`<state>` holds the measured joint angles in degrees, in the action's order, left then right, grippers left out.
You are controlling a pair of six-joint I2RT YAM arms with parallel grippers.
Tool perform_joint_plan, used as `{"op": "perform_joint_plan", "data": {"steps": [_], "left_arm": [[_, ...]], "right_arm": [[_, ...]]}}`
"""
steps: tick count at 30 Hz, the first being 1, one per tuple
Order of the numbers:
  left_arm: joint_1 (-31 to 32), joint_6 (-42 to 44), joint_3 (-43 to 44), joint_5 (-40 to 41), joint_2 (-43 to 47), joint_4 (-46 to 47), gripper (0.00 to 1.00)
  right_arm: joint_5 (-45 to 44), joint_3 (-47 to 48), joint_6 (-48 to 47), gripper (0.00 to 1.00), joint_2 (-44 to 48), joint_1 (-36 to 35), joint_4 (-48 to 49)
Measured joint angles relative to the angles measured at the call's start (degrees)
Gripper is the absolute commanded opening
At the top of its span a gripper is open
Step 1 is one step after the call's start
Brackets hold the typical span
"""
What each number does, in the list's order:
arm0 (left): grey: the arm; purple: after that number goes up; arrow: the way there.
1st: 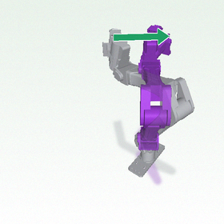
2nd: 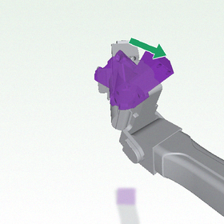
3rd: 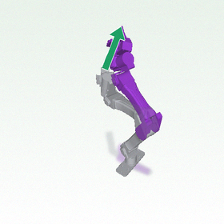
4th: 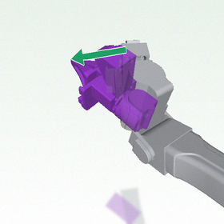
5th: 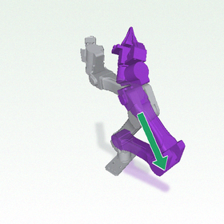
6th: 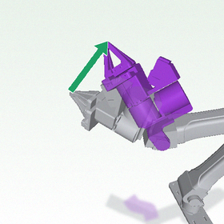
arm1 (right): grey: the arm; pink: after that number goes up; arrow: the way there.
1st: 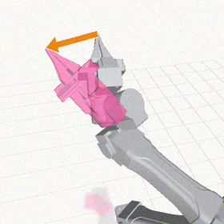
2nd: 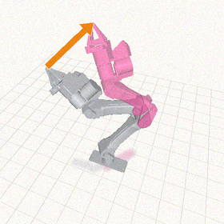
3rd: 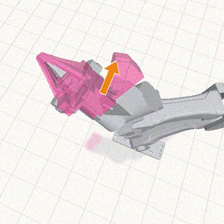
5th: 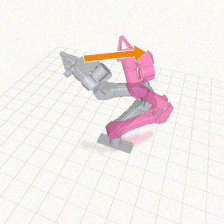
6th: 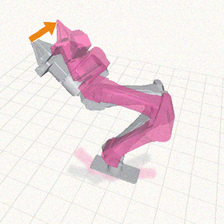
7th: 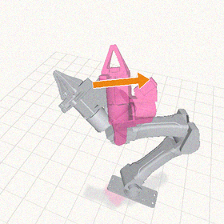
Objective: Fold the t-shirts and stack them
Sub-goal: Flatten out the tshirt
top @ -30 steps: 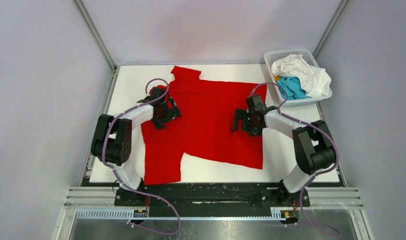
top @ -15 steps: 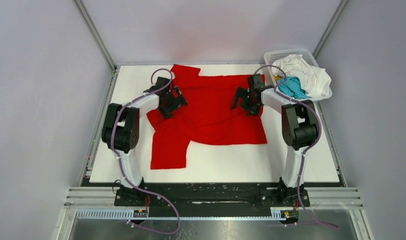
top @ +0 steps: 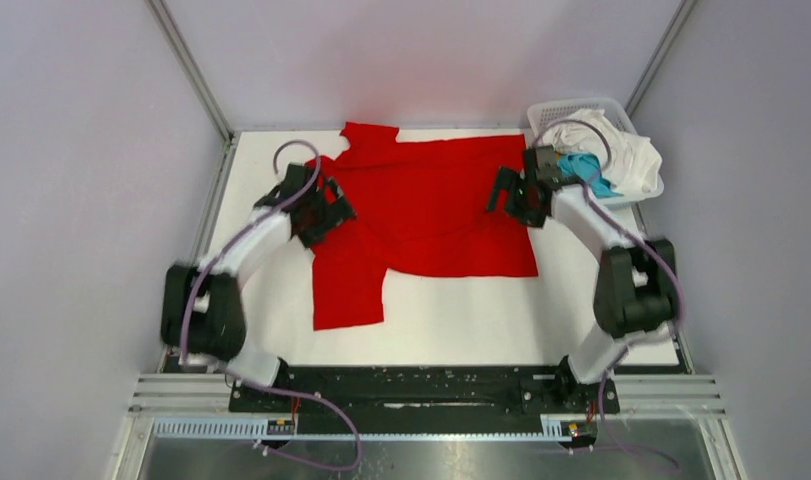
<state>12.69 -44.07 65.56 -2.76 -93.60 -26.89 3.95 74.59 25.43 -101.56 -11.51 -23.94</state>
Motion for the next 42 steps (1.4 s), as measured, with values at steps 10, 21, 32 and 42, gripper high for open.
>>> {"op": "perform_joint_plan", "data": {"steps": [10,21,32,42], "left_arm": [[3.5,-4.8,-26.5,7.0,27.8,-11.3,0.97],[8.5,-10.6,-34.7,9.4,32.5,-16.0,0.62],[10.0,-11.4,-33.8,11.8,26.7,-14.9,0.31],[10.6,-10.7,-33.0,11.4,24.5,-11.3,0.0]], "right_arm": [[-7.1,-32.1,4.7,0.99,32.2,0.0,7.2],[-11.8,-36.4,6.6,0.99,37.6,0.0,9.6],[-13.4,-36.4,6.6,1.0,36.7,0.0,9.2],[-16.9,-36.0,6.6,0.99,35.0,0.0,7.6]]}}
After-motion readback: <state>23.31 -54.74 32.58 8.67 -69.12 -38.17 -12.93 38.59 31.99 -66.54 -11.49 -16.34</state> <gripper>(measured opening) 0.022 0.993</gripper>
